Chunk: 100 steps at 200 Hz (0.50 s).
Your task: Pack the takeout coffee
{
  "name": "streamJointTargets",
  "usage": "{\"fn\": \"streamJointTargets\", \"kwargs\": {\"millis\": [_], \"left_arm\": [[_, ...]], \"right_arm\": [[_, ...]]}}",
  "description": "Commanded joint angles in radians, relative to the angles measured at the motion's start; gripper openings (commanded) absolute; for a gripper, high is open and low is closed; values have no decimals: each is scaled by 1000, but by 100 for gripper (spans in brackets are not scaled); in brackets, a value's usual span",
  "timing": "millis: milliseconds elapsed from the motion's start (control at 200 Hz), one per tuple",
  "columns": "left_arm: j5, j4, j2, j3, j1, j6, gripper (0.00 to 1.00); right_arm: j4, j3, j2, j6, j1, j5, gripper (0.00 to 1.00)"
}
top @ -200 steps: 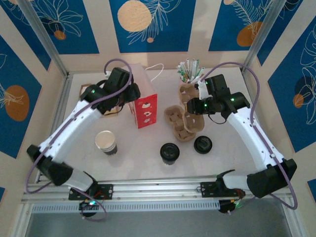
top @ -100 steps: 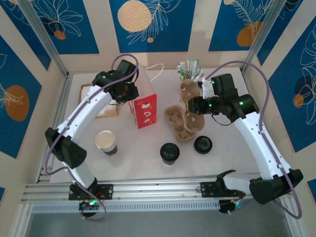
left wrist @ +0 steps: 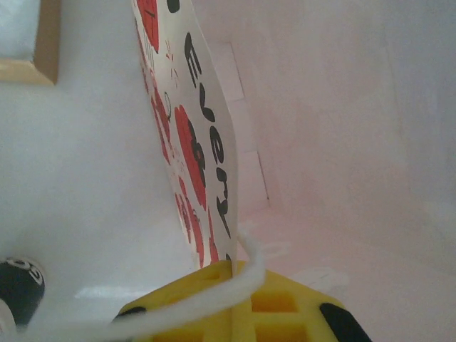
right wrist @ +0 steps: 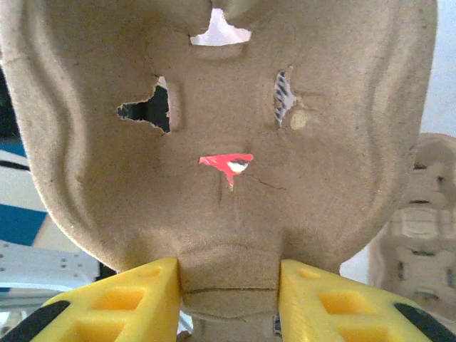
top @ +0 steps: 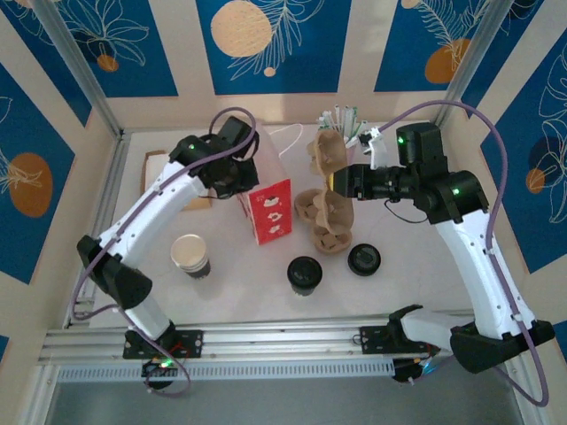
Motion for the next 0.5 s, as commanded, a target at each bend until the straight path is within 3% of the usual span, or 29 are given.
{"fn": "streamJointTargets", "kwargs": {"millis": [0, 495], "left_arm": [[-29, -49, -80, -57, -58, -93, 0], [-112, 18, -255, -285, -220, -281, 0]], "right_arm": [[-16, 45, -20, 51, 18, -105, 40], [42, 100, -1, 158, 89, -175, 40]]}}
